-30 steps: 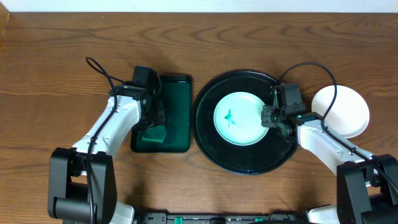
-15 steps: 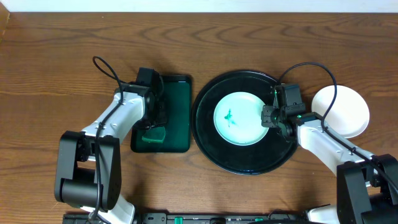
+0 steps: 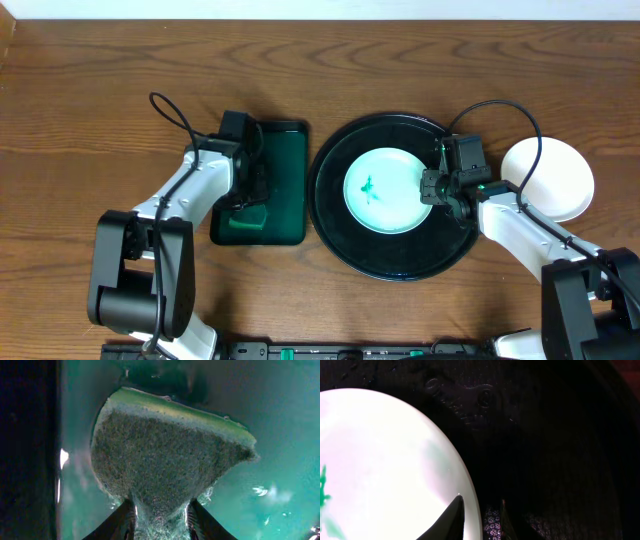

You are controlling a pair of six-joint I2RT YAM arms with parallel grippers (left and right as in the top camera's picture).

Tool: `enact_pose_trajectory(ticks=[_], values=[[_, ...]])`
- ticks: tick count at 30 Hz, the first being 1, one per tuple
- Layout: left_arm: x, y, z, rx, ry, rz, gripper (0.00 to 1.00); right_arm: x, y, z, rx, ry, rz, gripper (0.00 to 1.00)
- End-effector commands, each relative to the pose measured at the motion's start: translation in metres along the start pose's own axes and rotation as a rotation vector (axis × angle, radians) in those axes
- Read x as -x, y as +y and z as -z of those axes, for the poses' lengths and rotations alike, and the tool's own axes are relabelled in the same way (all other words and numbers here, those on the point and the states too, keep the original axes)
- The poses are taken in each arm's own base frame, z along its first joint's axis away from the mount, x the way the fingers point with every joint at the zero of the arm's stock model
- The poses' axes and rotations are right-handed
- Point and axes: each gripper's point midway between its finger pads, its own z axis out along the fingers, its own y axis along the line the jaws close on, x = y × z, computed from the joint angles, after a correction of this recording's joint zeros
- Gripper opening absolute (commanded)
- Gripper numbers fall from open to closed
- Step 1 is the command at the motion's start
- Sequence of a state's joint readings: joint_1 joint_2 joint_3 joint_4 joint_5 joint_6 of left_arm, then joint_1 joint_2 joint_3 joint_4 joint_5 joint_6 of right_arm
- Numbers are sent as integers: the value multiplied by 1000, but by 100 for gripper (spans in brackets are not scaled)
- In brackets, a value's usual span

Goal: Clean dirty plates on tray and stack at the side

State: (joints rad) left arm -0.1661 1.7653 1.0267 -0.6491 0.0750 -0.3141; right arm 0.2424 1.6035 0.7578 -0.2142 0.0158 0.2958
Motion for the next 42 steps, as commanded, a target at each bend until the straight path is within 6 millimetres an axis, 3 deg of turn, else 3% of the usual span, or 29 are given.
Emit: enact_pose_trajectory(ticks=[1, 3, 8, 17, 19, 20, 27, 42], values=[[-21, 10, -18, 39, 66, 0, 20, -2, 2, -2, 0, 6, 12, 21], [-19, 9, -16, 35, 57, -1, 8, -3, 2, -2, 0, 6, 12, 21], [-3, 1, 12, 3, -4, -2, 7, -2, 2, -2, 0, 6, 12, 24], [18, -10, 102, -102, -264, -8, 7, -2, 2, -2, 0, 6, 12, 74], [17, -10, 118, -120, -308, -8, 7, -2, 2, -2, 0, 6, 12, 88], [17, -10, 129, -133, -340, -9, 7, -2, 2, -2, -1, 6, 12, 99], [11, -8, 156, -160, -407, -10, 7, -3, 2, -2, -1, 8, 12, 99], [8, -7, 150, -151, -385, -10, 7, -3, 2, -2, -1, 7, 12, 99]])
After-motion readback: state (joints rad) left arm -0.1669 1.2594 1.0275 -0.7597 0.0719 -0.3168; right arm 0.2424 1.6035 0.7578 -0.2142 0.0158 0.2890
